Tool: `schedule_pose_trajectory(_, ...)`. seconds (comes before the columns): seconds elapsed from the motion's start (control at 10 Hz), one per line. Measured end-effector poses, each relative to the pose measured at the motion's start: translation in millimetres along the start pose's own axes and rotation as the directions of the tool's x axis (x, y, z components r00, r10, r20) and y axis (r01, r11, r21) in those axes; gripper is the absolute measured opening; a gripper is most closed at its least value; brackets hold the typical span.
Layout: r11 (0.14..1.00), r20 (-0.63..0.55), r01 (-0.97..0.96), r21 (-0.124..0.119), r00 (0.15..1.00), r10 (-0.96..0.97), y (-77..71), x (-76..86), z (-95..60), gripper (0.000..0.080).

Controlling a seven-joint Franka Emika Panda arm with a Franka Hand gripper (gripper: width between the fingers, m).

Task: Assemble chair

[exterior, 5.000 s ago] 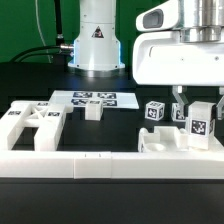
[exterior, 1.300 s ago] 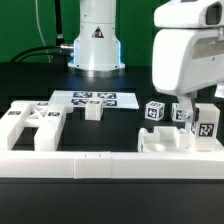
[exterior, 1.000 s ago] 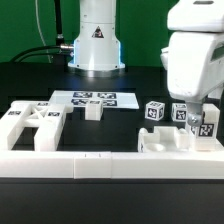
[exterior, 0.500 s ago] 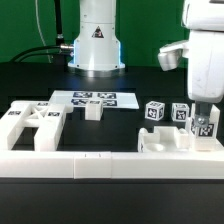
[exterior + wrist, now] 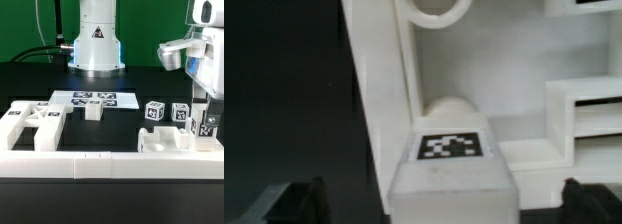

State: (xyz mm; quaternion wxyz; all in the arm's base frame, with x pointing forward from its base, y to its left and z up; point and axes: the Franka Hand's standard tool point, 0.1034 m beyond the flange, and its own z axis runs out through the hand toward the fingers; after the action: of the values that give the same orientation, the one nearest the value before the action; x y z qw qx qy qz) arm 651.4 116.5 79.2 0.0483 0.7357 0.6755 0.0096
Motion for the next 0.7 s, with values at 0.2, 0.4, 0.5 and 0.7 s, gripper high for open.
schedule_pose_trajectory(0.2,0.998,0.008,0.058,-0.002,0.998,-0.058,0.3,-1.5,0.2,0.0388)
schedule_pose_trajectory(0.4,0.998,0.01,0.055,0.004,0.998,-0.055,-0.8,-3.0,0.5,0.0292)
schedule_pose_trajectory(0.5,0.999,0.011,0.053,0.005,0.999,-0.053,-1.1,-3.1,0.5,0.0292)
schedule_pose_trajectory(0.7,0.999,0.011,0.031,0.007,0.999,-0.031,-1.4,-3.3,0.5,0.0292)
